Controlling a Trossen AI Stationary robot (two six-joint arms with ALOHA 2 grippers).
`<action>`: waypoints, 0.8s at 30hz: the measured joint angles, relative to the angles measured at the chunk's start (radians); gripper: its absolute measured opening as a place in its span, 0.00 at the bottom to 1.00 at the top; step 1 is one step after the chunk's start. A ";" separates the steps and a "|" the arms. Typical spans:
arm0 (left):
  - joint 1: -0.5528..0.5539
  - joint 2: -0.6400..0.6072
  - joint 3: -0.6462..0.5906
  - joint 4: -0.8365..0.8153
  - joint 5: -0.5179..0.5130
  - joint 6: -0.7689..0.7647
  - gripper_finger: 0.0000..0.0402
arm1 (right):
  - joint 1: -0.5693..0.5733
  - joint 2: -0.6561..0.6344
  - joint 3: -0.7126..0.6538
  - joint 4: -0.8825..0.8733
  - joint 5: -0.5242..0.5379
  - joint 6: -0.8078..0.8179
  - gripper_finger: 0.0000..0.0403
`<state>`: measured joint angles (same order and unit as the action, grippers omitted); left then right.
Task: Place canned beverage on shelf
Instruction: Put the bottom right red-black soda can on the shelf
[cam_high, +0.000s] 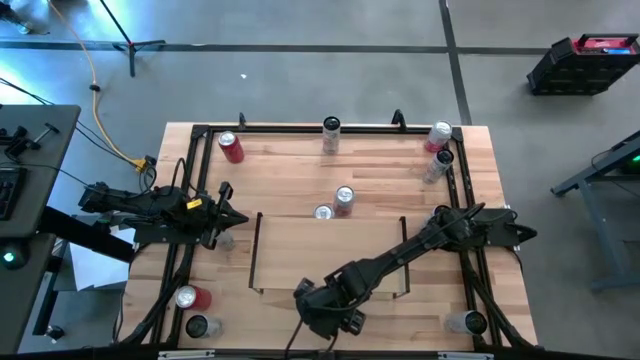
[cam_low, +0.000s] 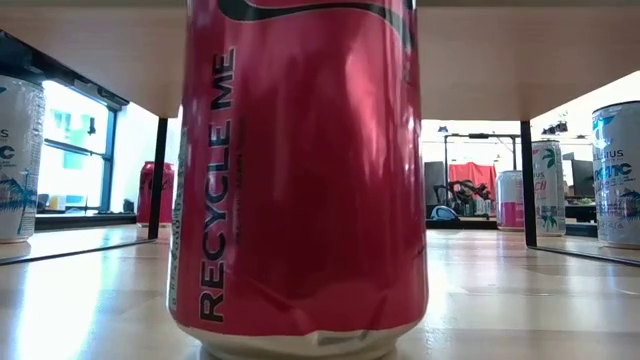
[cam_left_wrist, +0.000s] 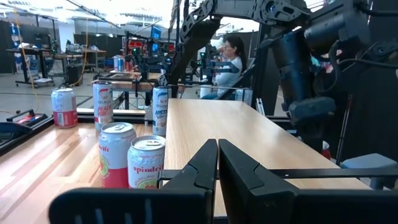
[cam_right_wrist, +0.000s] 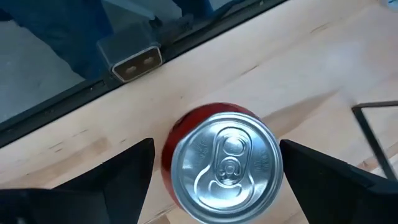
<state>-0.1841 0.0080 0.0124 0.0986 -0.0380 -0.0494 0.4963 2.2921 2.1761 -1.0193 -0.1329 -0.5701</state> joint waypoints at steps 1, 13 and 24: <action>0.000 0.000 0.000 0.000 0.000 0.000 0.01 | 0.001 0.000 0.000 -0.004 0.000 0.000 0.82; 0.000 0.000 0.000 0.000 0.000 0.000 0.01 | 0.006 0.000 0.000 -0.017 0.009 0.055 0.82; 0.000 0.000 0.000 0.000 0.000 0.000 0.01 | 0.026 0.000 0.002 -0.025 0.022 0.282 0.82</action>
<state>-0.1841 0.0078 0.0124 0.0986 -0.0380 -0.0498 0.5224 2.2921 2.1777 -1.0439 -0.1109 -0.2880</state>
